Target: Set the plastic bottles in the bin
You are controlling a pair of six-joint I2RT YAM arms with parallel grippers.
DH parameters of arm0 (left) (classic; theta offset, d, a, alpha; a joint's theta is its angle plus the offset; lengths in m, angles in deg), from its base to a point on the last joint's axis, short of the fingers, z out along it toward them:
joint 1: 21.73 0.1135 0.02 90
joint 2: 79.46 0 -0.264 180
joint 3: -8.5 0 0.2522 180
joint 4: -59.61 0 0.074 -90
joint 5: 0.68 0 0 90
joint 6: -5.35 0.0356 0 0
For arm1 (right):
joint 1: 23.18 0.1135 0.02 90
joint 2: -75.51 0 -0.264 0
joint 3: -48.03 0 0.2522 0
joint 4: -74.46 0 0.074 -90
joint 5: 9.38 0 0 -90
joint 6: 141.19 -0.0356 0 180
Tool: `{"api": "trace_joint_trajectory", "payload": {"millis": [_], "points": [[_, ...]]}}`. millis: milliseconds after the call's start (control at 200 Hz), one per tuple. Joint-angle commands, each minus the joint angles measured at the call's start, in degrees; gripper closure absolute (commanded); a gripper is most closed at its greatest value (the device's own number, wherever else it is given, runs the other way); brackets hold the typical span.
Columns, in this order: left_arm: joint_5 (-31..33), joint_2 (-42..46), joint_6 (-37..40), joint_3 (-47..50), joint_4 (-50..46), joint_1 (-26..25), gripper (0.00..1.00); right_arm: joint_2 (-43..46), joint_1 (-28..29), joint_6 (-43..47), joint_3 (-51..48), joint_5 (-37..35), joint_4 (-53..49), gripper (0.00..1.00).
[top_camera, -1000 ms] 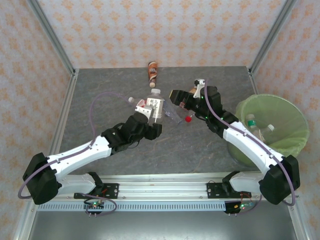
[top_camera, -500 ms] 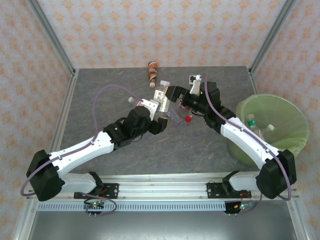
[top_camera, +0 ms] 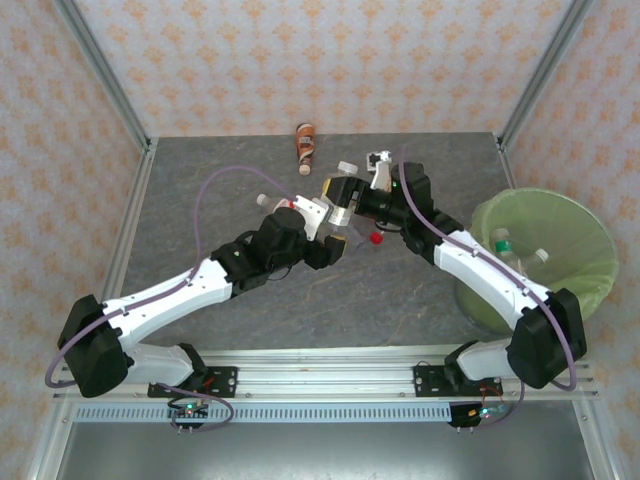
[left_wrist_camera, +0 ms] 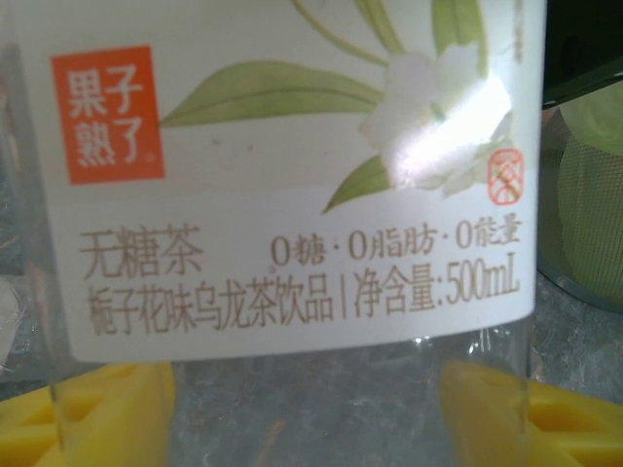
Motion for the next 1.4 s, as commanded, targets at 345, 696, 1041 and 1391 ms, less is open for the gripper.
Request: {"api": "trace_joint_trajectory", "payload": {"millis": [345, 696, 1041, 1391], "points": [[4.0, -2.6, 0.8, -5.6, -1.9, -0.1, 1.00, -0.2, 0.0, 3.1, 2.2, -0.5, -1.8, 0.86], [4.6, -3.3, -0.5, -5.6, -1.9, -0.2, 0.83, 1.8, 0.1, 3.5, 1.0, -0.7, -1.5, 0.76], [0.0, 0.7, -2.1, -3.2, 1.0, -0.1, 0.26, 3.5, 0.1, 4.4, 0.6, -5.0, -3.1, 0.81], [-1.5, 5.8, -4.8, 0.7, 5.3, 2.2, 0.10, 4.7, 0.1, 7.4, 0.4, -9.2, -5.8, 0.83]]}}
